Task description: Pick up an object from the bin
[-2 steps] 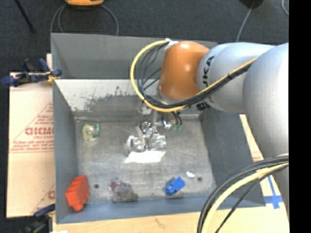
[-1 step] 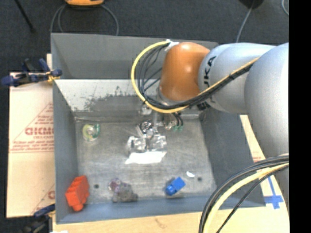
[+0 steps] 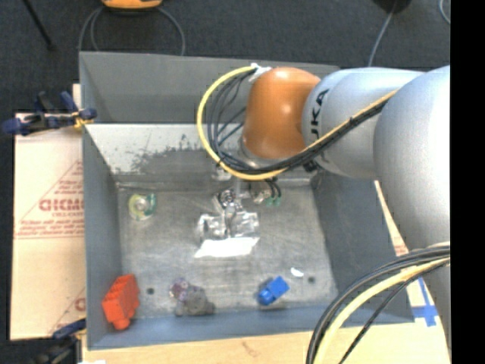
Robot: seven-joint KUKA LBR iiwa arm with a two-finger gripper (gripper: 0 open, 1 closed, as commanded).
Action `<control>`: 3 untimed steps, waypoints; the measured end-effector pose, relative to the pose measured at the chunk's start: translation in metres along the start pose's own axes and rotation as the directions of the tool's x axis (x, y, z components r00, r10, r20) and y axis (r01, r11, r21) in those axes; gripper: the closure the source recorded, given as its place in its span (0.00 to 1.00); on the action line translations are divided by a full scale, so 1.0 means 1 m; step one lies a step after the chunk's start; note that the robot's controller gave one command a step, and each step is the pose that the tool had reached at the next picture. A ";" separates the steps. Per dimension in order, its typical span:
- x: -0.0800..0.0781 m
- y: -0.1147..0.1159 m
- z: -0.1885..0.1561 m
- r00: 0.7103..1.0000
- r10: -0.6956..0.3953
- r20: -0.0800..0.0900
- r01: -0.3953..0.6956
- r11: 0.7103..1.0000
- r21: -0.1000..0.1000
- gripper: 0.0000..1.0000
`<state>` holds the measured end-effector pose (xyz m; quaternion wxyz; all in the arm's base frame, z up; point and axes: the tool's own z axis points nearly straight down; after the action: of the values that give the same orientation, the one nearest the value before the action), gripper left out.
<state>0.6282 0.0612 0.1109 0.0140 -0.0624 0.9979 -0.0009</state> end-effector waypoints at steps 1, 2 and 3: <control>0.002 -0.009 0.001 1.000 0.011 0.001 -0.011 1.000 -0.011 0.00; -0.007 -0.010 0.004 1.000 -0.027 -0.016 0.027 1.000 -0.004 0.00; -0.004 -0.010 0.004 0.999 -0.037 -0.008 0.037 0.999 -0.005 0.00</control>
Offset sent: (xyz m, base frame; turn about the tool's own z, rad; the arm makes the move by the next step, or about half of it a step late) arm -0.0098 -0.0127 -0.0145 0.0052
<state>0.6336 0.0520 0.1068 0.0100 -0.0811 0.9967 0.0010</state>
